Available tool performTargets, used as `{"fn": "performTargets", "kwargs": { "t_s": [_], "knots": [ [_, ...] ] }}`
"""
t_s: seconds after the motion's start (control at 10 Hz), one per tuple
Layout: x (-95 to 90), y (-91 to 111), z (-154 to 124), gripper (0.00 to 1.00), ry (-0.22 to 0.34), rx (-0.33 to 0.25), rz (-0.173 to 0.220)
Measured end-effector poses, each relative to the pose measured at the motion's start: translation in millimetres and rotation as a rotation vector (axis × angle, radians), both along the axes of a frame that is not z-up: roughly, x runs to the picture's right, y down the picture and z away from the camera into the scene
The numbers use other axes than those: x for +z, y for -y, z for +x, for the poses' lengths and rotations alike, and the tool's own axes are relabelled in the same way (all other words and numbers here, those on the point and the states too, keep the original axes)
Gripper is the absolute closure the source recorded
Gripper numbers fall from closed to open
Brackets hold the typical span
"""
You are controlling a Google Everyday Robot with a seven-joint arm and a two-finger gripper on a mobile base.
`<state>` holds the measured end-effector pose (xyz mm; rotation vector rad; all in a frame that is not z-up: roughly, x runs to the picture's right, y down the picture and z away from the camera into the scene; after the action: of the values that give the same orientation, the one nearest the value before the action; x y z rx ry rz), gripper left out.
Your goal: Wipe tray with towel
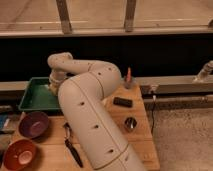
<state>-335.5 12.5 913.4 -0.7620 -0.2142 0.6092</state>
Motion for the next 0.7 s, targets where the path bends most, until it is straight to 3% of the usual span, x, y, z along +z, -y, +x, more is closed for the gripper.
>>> {"fn": "performTargets", "kwargs": {
  "t_s": [0.3, 0.4, 0.7],
  "knots": [
    [-41.3, -25, -33, 1.00, 0.120, -0.041, -0.004],
    [-48.9, -36, -34, 1.00, 0.131, -0.045, -0.016],
    [-51.2, -56, -1, 1.00, 0.084, -0.005, -0.062]
  ]
}}
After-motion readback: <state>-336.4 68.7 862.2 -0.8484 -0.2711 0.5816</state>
